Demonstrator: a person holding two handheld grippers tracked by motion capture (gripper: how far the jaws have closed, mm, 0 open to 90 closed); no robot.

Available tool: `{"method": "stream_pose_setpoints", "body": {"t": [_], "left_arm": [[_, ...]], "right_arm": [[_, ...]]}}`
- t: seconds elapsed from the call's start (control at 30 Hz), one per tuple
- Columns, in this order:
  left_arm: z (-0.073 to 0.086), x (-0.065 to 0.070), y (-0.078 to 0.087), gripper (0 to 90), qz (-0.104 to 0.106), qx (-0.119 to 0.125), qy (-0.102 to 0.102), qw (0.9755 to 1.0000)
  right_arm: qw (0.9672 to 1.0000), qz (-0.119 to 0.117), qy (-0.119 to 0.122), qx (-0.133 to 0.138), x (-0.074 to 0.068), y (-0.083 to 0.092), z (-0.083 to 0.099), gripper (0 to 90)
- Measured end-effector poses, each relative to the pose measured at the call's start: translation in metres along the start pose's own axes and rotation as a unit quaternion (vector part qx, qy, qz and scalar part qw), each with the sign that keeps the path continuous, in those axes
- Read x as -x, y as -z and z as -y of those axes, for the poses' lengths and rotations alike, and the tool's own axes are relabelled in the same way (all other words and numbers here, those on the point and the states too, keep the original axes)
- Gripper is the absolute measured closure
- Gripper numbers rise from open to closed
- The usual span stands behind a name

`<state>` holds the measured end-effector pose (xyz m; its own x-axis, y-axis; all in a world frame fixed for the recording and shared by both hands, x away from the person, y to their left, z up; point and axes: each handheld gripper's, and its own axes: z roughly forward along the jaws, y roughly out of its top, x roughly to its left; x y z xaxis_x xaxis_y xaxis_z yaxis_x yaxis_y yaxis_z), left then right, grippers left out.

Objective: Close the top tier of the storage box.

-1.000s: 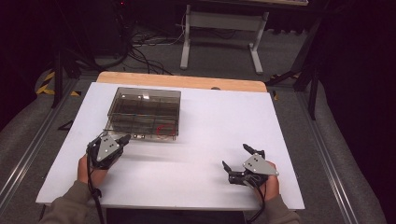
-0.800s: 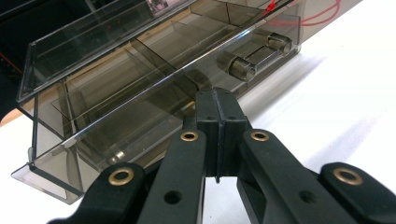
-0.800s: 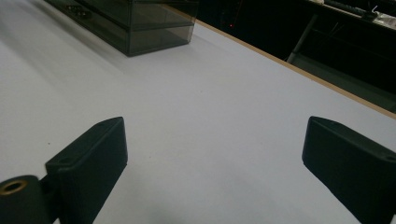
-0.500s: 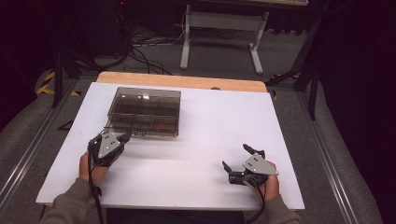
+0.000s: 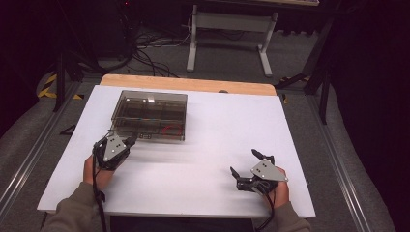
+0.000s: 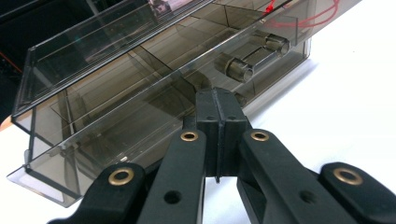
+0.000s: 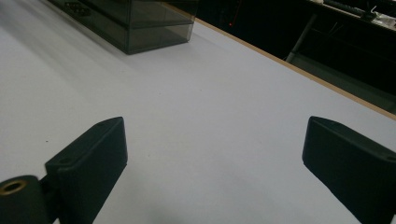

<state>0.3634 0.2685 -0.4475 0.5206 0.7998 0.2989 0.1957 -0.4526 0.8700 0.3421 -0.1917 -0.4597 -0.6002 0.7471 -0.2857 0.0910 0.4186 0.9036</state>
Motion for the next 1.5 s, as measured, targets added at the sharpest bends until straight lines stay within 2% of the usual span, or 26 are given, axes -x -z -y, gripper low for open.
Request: {"method": "stream_pose_setpoints", "body": {"t": [0.23,0.7,1.5], "left_arm": [[-0.002,-0.003,-0.002,89.5,-0.003,0.002,0.005,1.0],[-0.004,-0.007,-0.005,89.5,-0.01,0.002,0.001,0.9999],[-0.006,-0.01,-0.012,89.5,-0.011,0.001,0.004,0.9999]], "right_arm": [[1.0,0.0,0.002,0.0,0.0,0.0,0.0,7.3],[1.0,0.0,0.001,-0.001,0.0,0.0,0.0,7.3],[1.0,0.0,0.003,0.002,0.0,0.0,0.0,7.3]]}}
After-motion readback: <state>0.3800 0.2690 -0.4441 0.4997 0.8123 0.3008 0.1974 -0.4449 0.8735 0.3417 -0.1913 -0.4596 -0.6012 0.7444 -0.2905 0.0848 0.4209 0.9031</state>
